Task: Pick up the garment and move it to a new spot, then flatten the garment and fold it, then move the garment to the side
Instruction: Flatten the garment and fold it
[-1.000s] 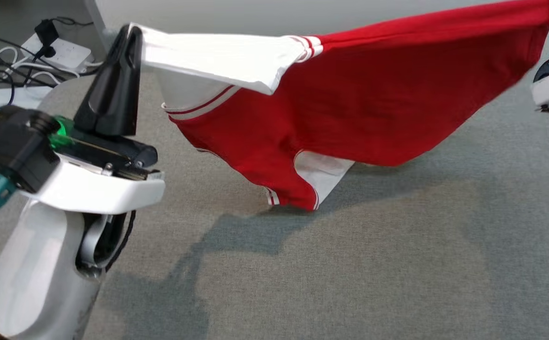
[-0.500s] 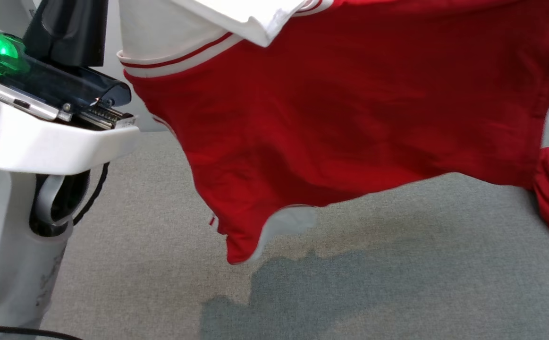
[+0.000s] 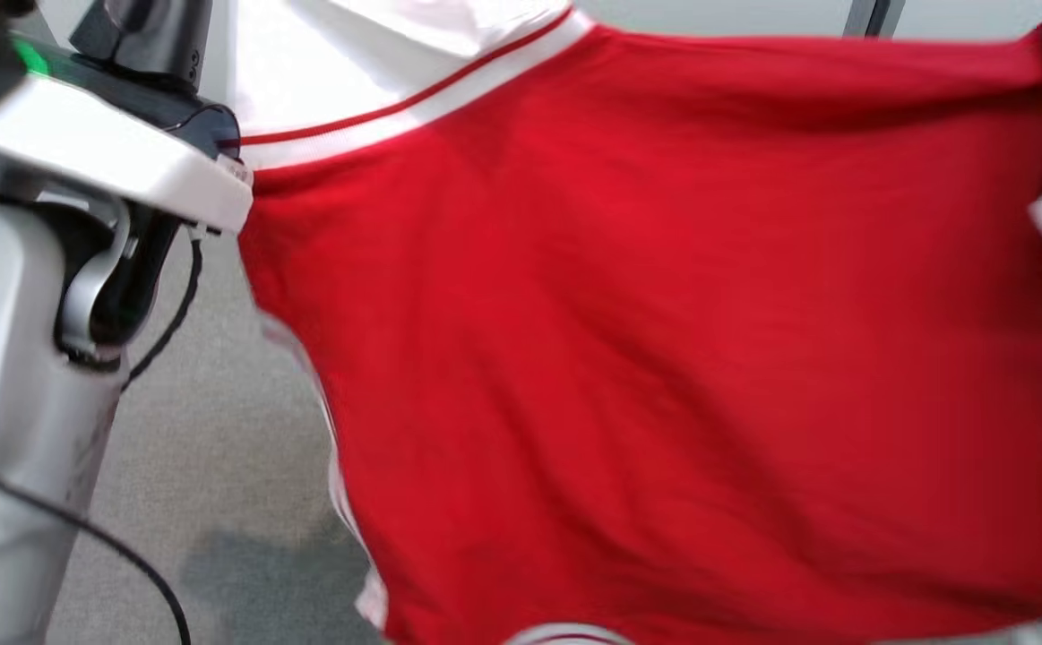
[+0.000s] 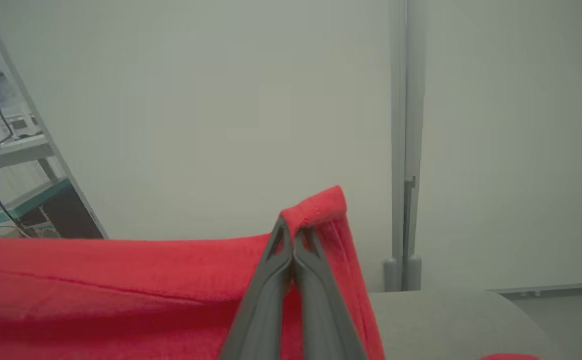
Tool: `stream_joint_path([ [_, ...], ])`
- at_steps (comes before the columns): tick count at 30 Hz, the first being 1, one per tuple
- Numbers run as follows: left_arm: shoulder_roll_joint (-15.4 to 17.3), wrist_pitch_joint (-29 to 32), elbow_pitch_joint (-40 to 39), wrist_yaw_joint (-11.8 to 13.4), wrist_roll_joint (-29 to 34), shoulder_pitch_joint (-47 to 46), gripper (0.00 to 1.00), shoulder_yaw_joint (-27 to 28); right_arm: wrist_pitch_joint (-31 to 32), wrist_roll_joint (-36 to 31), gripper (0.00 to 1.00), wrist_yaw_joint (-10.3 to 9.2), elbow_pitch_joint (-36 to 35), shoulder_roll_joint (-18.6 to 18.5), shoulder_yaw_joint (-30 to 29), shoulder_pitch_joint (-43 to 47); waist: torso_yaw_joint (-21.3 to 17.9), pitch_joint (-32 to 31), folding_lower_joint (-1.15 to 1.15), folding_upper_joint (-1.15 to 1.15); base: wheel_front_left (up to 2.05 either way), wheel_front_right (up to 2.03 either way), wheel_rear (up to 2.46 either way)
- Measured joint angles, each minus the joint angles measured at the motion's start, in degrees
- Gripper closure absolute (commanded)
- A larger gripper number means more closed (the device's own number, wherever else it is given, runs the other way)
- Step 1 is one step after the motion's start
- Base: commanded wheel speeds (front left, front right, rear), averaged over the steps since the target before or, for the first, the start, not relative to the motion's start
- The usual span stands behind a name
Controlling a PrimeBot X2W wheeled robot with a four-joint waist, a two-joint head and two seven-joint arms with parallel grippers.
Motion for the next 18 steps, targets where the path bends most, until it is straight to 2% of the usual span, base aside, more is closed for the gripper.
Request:
stream_joint_path([
  [3, -0.36, -4.05, 15.19, -2.43, 4.59, -5.59, 1.0, -3.0, -4.11, -4.25, 1.0, 0.0, 13.41, 2.66, 3.83, -6.45, 0.21, 1.31, 0.0, 0.0, 0.0, 0.0, 0.0],
  [5, -2.15, -8.62, 24.94, -3.3, 6.92, -11.75, 1.0, -4.05, -11.1, -7.39, 1.0, 0.02, 21.46, 3.59, 4.71, -13.3, 0.73, 1.6, 0.0, 0.0, 0.0, 0.0, 0.0],
  [7, -4.33, -14.52, 31.16, -4.19, 8.38, -18.21, 1.0, -4.44, -18.18, -8.57, 1.0, 0.02, 27.19, 3.99, 5.16, -20.4, 1.47, 1.52, 0.0, 0.0, 0.0, 0.0, 0.0],
  [9, -5.93, -17.42, 34.37, -5.52, 8.94, -24.51, 1.0, -4.58, -23.5, -9.94, 1.0, 0.02, 31.93, 3.87, 5.91, -26.61, 2.07, 1.69, 0.0, 0.0, 0.0, 0.0, 0.0],
  [12, -7.38, -18.58, 36.42, -7.12, 8.59, -29.62, 1.0, -5.32, -25.95, -11.02, 1.0, 0.02, 38.87, 2.72, 8.02, -31.67, 2.57, 2.9, 0.0, 0.0, 0.0, 0.0, 0.0],
  [15, -8.75, -18.6, 38.15, -7.3, 5.71, -27.63, 1.0, -7.75, -26.97, -11.34, 1.0, 0.02, 45.76, 1.44, 9.55, -31.25, 3.16, 4.71, 0.0, 0.0, 0.0, 0.0, 0.0],
  [18, -8.75, -18.58, 38.77, -7.31, 1.46, -20.73, 1.0, -13.3, -29.24, -11.05, 1.0, 0.02, 51.02, 0.99, 9.9, -28.25, 3.67, 6.85, 0.0, 0.0, 0.0, 0.0, 0.0],
])
